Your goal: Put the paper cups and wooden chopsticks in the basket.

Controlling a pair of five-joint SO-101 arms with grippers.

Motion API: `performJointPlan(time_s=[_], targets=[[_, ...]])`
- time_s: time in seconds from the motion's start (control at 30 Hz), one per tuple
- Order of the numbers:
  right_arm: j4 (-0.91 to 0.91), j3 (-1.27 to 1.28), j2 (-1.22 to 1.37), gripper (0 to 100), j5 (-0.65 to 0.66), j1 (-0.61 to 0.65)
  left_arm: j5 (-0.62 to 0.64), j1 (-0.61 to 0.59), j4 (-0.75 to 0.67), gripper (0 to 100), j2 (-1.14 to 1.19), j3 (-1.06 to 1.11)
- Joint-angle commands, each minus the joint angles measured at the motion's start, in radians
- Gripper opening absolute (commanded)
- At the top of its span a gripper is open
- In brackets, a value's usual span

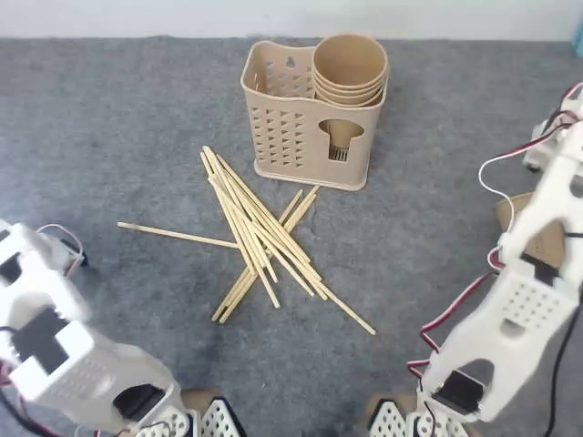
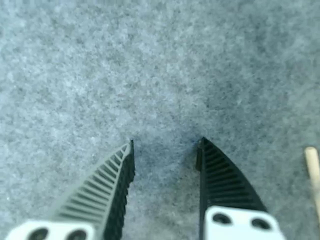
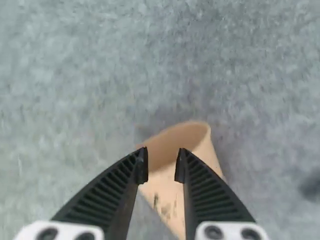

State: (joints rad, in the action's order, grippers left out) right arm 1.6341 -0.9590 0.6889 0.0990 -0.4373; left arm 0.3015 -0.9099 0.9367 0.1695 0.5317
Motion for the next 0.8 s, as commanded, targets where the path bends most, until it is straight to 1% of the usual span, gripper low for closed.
performJointPlan(time_s=[0.0,0.07,0.33,0.4,0.47,0.53,0.63,0.77], targets=[[-0.021,-0.147,0.071,11.1,-0.012,0.002,-0.012,0.021,0.006,20,0.005,-0.018],[-0.007,-0.189,0.134,11.1,-0.009,-0.001,-0.012,0.021,0.006,20,0.005,-0.018],[0.142,-0.334,0.289,11.0,0.138,-0.047,-0.012,0.023,0.006,20,0.005,-0.018],[0.166,-0.362,0.294,7.6,0.167,-0.070,-0.012,0.023,0.006,20,0.005,-0.018],[0.166,-0.371,0.292,1.3,0.186,-0.110,-0.012,0.021,0.006,20,0.006,-0.018],[0.166,-0.362,0.286,1.3,0.206,-0.145,-0.012,0.020,0.006,20,0.006,-0.018],[0.166,-0.330,0.272,0.7,0.272,-0.197,-0.012,0.020,0.006,20,0.006,-0.018],[0.168,-0.198,0.216,0.8,0.361,-0.242,-0.012,0.021,0.006,20,0.006,-0.018]])
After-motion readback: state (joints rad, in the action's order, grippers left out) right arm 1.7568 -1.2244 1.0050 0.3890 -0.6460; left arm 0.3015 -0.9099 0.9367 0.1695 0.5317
